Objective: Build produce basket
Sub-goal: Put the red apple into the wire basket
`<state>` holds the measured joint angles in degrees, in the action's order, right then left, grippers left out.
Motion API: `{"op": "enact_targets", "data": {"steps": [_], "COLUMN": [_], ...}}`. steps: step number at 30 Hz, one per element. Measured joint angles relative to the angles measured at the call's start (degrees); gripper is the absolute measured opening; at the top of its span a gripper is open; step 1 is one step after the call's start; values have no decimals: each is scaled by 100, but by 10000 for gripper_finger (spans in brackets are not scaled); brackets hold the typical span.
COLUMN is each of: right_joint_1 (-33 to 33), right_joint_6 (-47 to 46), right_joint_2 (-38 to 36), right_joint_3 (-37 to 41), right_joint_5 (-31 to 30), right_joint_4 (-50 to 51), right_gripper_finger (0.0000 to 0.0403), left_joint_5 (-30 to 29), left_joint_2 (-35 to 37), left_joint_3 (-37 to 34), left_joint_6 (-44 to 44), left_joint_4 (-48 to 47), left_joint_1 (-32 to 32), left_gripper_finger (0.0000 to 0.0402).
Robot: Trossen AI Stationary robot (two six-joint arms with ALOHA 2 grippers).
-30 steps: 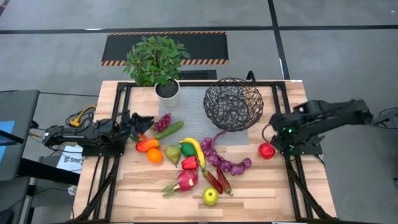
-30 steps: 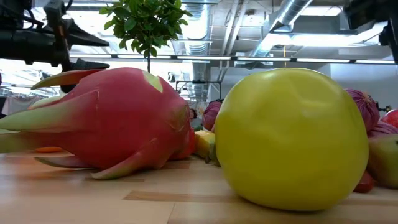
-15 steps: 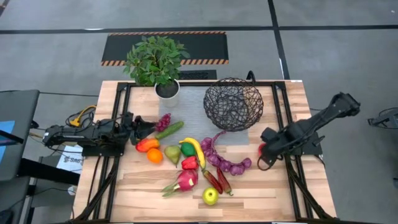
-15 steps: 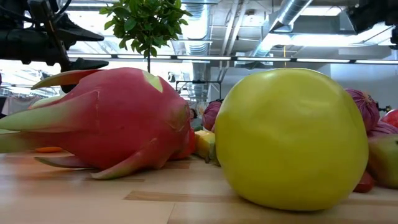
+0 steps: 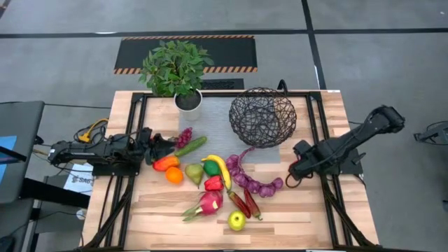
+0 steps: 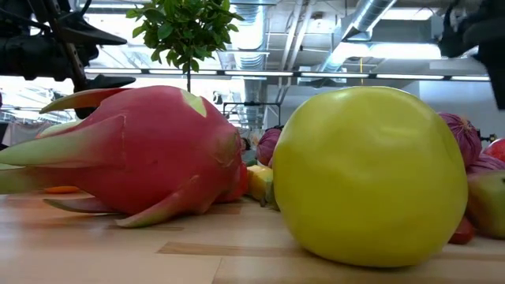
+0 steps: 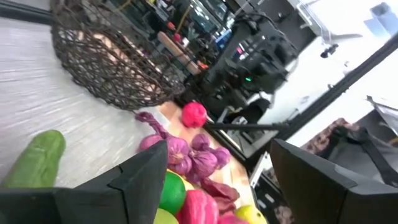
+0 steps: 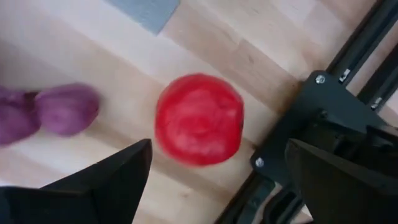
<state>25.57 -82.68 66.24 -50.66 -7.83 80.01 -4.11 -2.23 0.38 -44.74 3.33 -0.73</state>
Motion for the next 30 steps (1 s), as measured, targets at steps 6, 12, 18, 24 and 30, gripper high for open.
{"op": "enact_targets", "data": {"steps": [6,12,18,24,30], "right_joint_1": [-415,-458,-352,-248,-247], "right_joint_6": [133,293,5,-150,-190], "right_joint_2": [-342,-525,-358,132,556], "right_joint_3": [555,650,949,1144,1157], "right_joint_5": [160,210,522,637,641], "right_joint_4": [-614,-874,-1518,-1929,-2278], "right_gripper_finger": [385,386,385,385,384], "left_joint_5": [229,235,209,129,73], "left_joint_2": [1,2,-3,-2,-3], "left_joint_3": [-1,0,0,0,0], "left_joint_6": [160,156,282,357,359], "left_joint_4": [-2,-38,-133,-126,-120], "left_joint_1": [0,-48,-262,-390,-448], "left_gripper_finger": [270,270,270,270,270]}}
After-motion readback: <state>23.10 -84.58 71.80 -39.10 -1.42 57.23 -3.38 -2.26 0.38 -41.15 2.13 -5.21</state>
